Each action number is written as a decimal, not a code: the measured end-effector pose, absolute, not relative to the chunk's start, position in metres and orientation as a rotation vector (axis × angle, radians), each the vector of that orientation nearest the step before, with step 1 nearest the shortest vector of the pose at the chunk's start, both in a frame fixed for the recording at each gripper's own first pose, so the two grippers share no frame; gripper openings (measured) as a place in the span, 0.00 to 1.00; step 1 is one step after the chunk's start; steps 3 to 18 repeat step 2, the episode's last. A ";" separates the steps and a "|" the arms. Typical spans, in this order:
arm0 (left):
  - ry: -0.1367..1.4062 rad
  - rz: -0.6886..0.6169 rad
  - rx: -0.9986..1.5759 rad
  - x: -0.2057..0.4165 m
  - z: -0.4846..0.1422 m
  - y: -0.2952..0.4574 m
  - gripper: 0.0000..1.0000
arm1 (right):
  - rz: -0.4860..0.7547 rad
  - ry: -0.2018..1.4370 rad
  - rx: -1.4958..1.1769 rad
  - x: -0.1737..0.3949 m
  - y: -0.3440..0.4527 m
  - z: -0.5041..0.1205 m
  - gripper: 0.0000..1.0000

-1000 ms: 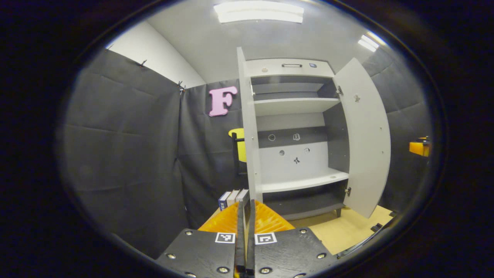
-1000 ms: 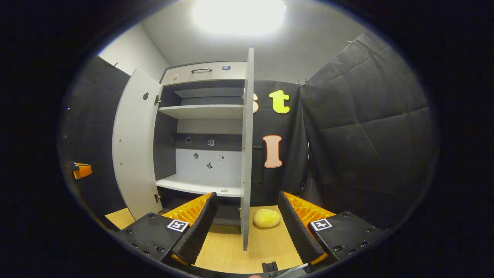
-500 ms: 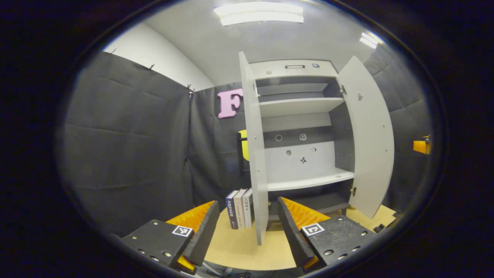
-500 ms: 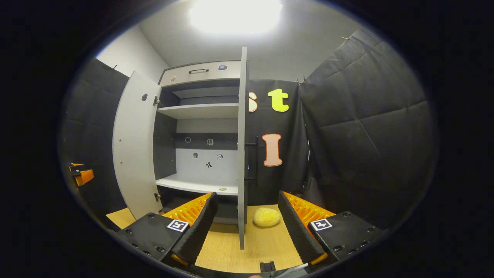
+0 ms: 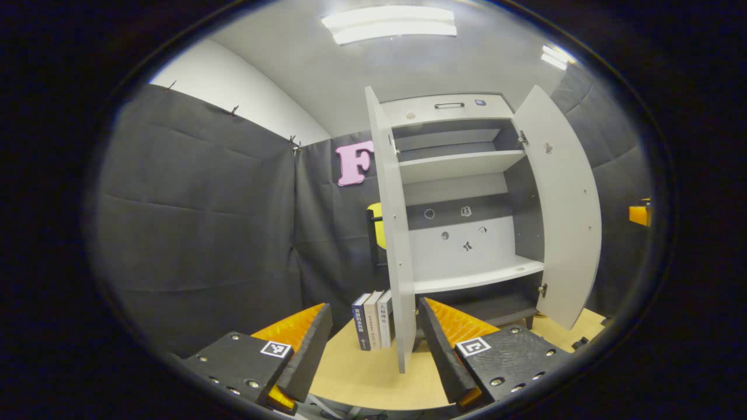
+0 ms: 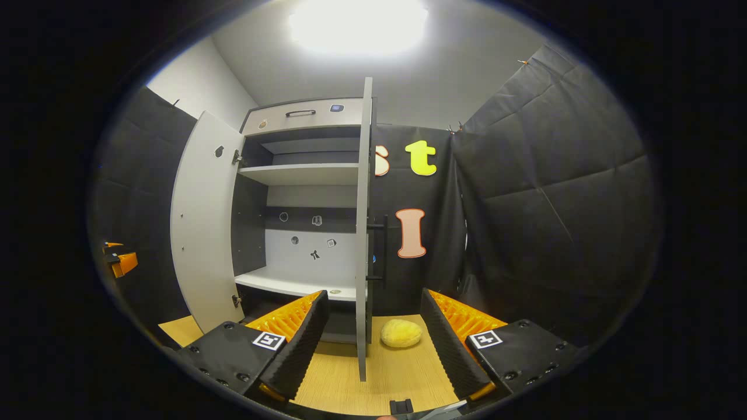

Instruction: Open the right door of the double-door shoe cabinet with the right hand, and open the left door with the left hand.

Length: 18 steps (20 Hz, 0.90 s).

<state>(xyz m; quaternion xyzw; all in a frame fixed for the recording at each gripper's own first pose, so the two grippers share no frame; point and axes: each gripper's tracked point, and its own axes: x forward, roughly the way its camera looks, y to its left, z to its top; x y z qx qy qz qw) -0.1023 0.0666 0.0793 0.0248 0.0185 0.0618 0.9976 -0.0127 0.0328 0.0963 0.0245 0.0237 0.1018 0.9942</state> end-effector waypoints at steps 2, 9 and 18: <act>0.030 0.127 0.060 -0.102 0.082 0.069 0.87 | 0.207 0.049 0.049 -0.014 0.036 0.096 0.98; 0.030 0.127 0.060 -0.102 0.082 0.069 0.87 | 0.207 0.049 0.049 -0.014 0.036 0.096 0.98; 0.030 0.127 0.060 -0.102 0.082 0.069 0.87 | 0.207 0.049 0.049 -0.014 0.036 0.096 0.98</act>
